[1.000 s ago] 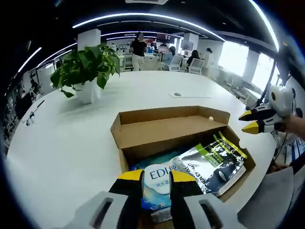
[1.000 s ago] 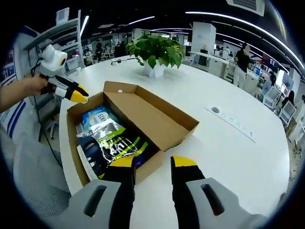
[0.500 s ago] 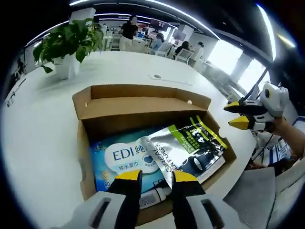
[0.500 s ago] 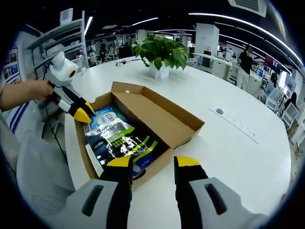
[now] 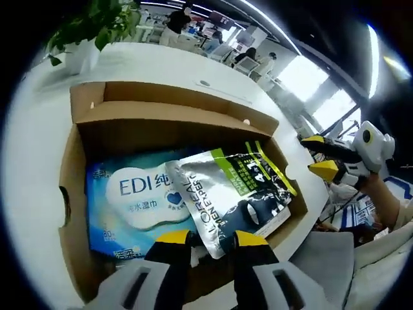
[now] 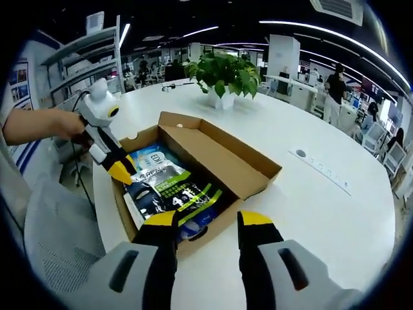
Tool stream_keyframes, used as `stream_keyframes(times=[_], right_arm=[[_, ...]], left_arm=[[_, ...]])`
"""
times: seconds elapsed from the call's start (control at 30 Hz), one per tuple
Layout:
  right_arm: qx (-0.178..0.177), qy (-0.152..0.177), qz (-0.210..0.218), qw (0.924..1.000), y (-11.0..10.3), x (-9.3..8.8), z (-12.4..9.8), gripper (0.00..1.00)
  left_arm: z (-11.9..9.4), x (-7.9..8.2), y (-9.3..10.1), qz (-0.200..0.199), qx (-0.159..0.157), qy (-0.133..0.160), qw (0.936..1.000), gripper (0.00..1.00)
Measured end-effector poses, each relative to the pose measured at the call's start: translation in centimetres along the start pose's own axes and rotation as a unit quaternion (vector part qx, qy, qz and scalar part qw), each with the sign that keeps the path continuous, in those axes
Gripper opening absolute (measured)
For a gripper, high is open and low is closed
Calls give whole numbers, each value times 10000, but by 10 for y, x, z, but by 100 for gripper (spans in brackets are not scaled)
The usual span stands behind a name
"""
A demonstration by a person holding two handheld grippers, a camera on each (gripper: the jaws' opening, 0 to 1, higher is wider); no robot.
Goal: Operate the shoe box by opening the lid, removing the specified soft item, and placing it in the target area until the item is outside and the box remains undamaged.
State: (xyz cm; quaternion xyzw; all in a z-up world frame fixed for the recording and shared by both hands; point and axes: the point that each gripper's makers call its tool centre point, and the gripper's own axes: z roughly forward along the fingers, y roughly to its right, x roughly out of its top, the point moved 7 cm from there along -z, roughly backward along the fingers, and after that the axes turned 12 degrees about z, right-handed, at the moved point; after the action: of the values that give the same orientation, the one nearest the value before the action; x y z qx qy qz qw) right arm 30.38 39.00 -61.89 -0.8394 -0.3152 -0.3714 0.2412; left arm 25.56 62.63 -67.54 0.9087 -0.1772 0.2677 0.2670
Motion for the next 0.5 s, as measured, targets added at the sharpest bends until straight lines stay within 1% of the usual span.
stream_keyframes(times=[0.07, 0.1, 0.13, 0.2, 0.3, 0.4, 0.5], right_arm=[[10, -2, 24, 10000, 0, -1, 0, 34], [15, -3, 43, 10000, 0, -1, 0, 34], [18, -5, 54, 10000, 0, -2, 0, 34], [29, -15, 75, 10000, -1, -3, 1, 34], [103, -23, 158, 9998, -3, -4, 3, 34], [124, -40, 183, 9997, -3, -5, 5, 34], [175, -80, 253, 9995, -3, -5, 9, 35]], left_arm=[[1, 1, -1, -145, -82, -31, 9999, 24], [3, 2, 0, -220, -191, -21, 9996, 23], [4, 2, 1, -261, -234, -24, 9994, 23], [6, 1, -2, -339, -222, -39, 9992, 22], [6, 0, -4, -425, -254, -17, 9988, 18], [5, 0, -5, -414, -257, 3, 9988, 10], [3, -1, -4, -450, -276, 81, 9986, 6]])
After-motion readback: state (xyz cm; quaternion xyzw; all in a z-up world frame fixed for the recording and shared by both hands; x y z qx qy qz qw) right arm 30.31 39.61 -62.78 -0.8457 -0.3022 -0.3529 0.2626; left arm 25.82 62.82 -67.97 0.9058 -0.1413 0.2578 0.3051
